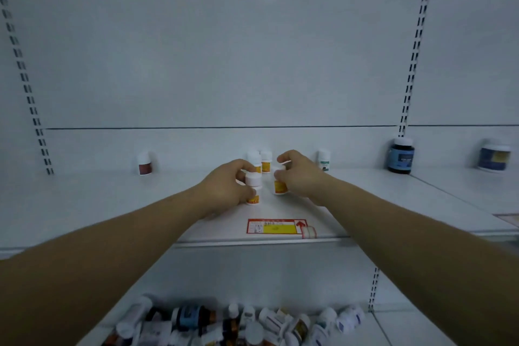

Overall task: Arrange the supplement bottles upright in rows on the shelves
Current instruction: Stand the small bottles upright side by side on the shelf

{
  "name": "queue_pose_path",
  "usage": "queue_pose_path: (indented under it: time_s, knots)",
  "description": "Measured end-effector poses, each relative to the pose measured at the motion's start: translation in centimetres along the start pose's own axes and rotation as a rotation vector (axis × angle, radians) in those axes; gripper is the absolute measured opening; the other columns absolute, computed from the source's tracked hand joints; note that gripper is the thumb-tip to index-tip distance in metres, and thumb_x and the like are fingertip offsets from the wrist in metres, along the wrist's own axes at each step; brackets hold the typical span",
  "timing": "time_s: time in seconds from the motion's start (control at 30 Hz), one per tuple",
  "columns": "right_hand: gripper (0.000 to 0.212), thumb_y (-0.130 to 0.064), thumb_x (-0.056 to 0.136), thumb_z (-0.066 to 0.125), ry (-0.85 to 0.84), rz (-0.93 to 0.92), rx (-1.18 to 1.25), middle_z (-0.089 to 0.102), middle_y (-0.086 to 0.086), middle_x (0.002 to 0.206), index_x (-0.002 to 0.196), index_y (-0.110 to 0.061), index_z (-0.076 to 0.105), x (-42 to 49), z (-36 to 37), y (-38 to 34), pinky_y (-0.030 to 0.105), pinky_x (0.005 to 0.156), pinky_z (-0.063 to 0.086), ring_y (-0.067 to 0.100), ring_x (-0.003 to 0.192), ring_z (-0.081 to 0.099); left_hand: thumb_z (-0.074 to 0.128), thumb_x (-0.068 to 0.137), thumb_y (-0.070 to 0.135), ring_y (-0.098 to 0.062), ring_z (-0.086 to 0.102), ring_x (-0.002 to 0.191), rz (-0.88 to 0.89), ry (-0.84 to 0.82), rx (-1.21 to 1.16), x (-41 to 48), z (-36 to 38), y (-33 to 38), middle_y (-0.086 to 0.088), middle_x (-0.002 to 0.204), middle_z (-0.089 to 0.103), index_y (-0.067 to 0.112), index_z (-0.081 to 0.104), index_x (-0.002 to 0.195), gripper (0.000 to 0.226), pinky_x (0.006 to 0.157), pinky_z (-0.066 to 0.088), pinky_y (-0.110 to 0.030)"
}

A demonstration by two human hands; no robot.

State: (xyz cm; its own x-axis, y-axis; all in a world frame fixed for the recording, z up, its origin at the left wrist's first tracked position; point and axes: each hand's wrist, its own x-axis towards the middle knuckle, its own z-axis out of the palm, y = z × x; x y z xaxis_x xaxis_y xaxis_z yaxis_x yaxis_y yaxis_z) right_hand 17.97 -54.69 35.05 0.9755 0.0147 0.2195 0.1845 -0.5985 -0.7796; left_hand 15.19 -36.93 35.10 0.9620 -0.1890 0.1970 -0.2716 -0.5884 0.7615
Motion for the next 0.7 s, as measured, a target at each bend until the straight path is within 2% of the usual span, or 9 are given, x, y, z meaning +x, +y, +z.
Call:
queue_pose_path:
  time_s: [0.1, 0.17, 0.23, 0.33, 0.6, 0.7]
  knots:
    - [0.028, -0.021, 0.091, 0.058, 0.018, -0.027, -0.094, 0.051, -0.001, 0.1, 0.117, -0.021, 0.047, 1.9, 0.3, 0.4, 0.024, 0.072, 0.041, 0.016, 0.089, 0.053, 0.07, 0.081, 0.015, -0.004, 0.057, 0.078, 0.049, 0.025, 0.04, 1.9, 0.5, -0.5, 0.015, 0.087, 0.057, 0.031, 0.051, 0.1, 0.031, 0.059, 0.043, -0.016]
    - [0.023, -0.018, 0.088, 0.061, 0.015, -0.063, -0.157, 0.052, 0.0, 0.098, 0.108, -0.021, 0.048, 3.1, 0.1, 0.4, 0.023, 0.066, 0.039, 0.016, 0.086, 0.051, 0.069, 0.082, 0.015, -0.007, 0.06, 0.075, 0.072, 0.027, 0.07, 3.2, 0.8, -0.8, 0.011, 0.085, 0.061, 0.031, 0.052, 0.097, 0.027, 0.063, 0.047, -0.019]
    - [0.022, -0.015, 0.086, 0.062, -0.01, -0.089, -0.219, 0.053, 0.001, 0.096, 0.103, -0.021, 0.049, 4.3, -0.1, 0.5, 0.022, 0.062, 0.039, 0.016, 0.084, 0.051, 0.067, 0.084, 0.015, -0.009, 0.061, 0.075, 0.071, 0.038, 0.106, 4.3, 1.0, -0.9, 0.007, 0.084, 0.062, 0.028, 0.052, 0.103, 0.027, 0.068, 0.049, -0.021]
    - [0.024, -0.013, 0.085, 0.062, -0.044, -0.108, -0.275, 0.054, 0.002, 0.093, 0.103, -0.02, 0.048, 6.0, -0.2, 0.7, 0.021, 0.058, 0.038, 0.017, 0.082, 0.05, 0.064, 0.086, 0.016, -0.012, 0.061, 0.078, 0.032, 0.072, 0.125, 5.8, 1.3, -1.3, 0.003, 0.088, 0.062, 0.024, 0.047, 0.11, 0.031, 0.07, 0.048, -0.024]
    - [0.029, -0.016, 0.083, 0.064, -0.108, -0.194, -0.358, 0.05, -0.005, 0.083, 0.102, -0.02, 0.043, 8.6, 0.1, 1.4, 0.019, 0.055, 0.034, 0.008, 0.07, 0.046, 0.063, 0.086, 0.016, -0.018, 0.06, 0.083, 0.004, 0.126, 0.179, 7.7, 1.5, -1.7, -0.001, 0.092, 0.065, 0.018, 0.052, 0.104, 0.022, 0.069, 0.042, -0.026]
    - [0.027, -0.017, 0.085, 0.06, -0.105, -0.234, -0.389, 0.051, 0.0, 0.086, 0.103, -0.019, 0.04, 8.8, 0.3, 1.5, 0.02, 0.055, 0.034, 0.015, 0.073, 0.047, 0.063, 0.086, 0.017, -0.019, 0.061, 0.084, 0.004, 0.125, 0.205, 7.9, 1.7, -1.5, -0.003, 0.094, 0.066, 0.017, 0.051, 0.106, 0.023, 0.07, 0.044, -0.028]
